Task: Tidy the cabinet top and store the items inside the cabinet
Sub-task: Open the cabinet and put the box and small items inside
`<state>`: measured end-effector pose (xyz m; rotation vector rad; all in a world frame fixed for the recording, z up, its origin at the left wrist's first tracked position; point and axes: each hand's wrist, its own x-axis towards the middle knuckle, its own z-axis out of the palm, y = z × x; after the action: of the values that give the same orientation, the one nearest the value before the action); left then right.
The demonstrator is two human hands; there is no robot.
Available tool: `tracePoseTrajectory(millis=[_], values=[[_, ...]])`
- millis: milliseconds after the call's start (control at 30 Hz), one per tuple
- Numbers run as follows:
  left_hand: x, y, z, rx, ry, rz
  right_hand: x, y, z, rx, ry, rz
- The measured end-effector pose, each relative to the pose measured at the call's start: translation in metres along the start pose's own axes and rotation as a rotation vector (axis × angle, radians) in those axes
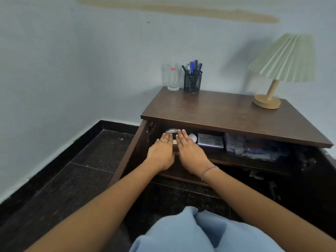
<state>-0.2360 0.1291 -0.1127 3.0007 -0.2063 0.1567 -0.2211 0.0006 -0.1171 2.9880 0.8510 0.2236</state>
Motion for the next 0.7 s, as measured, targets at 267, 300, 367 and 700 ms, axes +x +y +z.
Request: tracePoseTrajectory(millis=[267,300,367,700], values=[[-0.03,0.007,-0.029,0.058,0.06,-0.013,-0.039,0.01,-0.035,-0.043,0.032,0.024],[-0.032,0.008,-0.032,0.064,0.066,-0.017,-0.043,0.013,-0.039,-0.044,0.033,0.033],[-0.037,0.01,-0.037,0.078,0.077,-0.022,-0.053,0.019,-0.048,-0.045,0.039,0.054],[-0.064,0.012,-0.064,0.128,0.077,-0.057,-0.109,0.045,-0.077,-0.022,0.004,0.233]])
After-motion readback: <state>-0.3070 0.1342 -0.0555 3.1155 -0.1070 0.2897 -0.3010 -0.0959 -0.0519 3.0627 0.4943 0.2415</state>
